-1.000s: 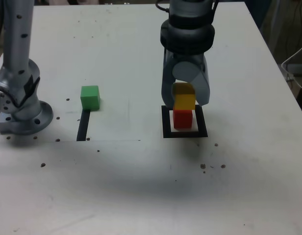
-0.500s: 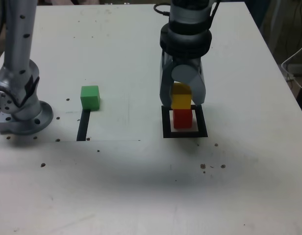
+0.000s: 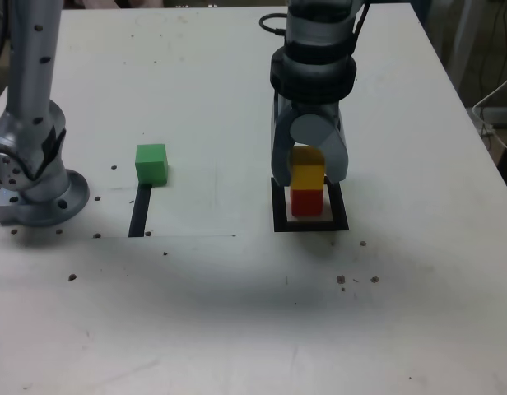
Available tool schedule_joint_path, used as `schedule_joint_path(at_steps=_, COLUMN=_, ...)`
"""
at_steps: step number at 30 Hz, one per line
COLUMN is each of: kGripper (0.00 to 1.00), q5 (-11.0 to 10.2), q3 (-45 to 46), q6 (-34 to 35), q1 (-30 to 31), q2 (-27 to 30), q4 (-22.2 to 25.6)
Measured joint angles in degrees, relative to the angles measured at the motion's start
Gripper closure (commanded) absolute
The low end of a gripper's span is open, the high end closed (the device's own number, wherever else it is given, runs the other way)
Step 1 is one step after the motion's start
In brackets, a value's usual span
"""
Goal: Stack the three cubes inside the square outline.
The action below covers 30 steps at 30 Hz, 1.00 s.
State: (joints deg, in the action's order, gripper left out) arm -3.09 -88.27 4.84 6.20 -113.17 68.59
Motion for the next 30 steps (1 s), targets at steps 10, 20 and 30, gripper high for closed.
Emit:
schedule_joint_path(at_steps=10, kGripper=0.51, q5=-0.53, q3=0.9, q6=-0.01, q1=-0.59, q2=-0.41, q4=-0.05)
schedule_joint_path(at_steps=20, kGripper=0.38, q5=-0.26, q3=0.89, q6=-0.48, q1=-0.59, q2=-0.65, q4=-0.74)
schedule_joint_path(at_steps=30, kGripper=0.01, q5=-0.34, q3=1.14, q6=-1.87, q1=-0.59, q2=-0.77, q4=-1.65)
